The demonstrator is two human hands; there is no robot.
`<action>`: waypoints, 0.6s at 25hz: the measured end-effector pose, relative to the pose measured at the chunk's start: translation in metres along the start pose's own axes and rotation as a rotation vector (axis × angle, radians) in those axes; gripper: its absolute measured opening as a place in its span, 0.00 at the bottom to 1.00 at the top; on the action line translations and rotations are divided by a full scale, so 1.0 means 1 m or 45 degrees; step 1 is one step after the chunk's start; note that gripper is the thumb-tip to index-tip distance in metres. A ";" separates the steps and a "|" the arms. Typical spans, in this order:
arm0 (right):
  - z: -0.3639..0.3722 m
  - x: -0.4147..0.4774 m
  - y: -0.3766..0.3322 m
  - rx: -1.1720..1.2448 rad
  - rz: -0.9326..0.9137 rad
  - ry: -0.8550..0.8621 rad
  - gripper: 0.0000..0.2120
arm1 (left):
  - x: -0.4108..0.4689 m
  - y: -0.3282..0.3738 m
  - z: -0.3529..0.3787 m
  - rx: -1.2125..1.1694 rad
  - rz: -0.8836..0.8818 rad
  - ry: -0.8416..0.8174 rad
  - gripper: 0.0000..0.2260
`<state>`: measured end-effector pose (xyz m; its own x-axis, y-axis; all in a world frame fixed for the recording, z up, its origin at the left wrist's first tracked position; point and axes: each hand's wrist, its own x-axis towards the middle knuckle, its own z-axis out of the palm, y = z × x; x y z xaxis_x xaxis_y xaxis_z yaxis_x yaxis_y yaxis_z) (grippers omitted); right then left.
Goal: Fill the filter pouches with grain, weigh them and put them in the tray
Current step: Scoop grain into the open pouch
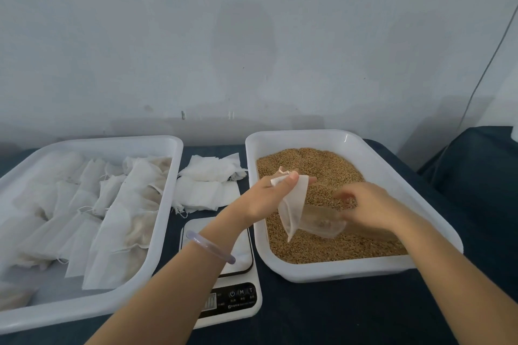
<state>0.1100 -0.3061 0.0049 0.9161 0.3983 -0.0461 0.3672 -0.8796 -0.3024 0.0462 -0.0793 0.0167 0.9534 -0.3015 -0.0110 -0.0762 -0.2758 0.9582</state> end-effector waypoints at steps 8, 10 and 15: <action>-0.003 -0.002 -0.054 1.085 -0.342 -0.140 0.11 | 0.002 0.002 -0.006 -0.196 0.087 -0.092 0.16; 0.000 -0.001 -0.062 1.013 -0.380 -0.135 0.09 | -0.003 0.004 -0.009 -0.203 0.100 -0.106 0.16; 0.005 0.004 -0.094 1.072 -0.450 0.003 0.05 | -0.015 0.007 -0.021 0.002 0.158 0.150 0.23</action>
<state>0.0785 -0.2210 0.0284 0.7734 0.6069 0.1830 0.3885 -0.2257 -0.8934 0.0376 -0.0576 0.0297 0.9642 -0.2242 0.1415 -0.1962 -0.2445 0.9496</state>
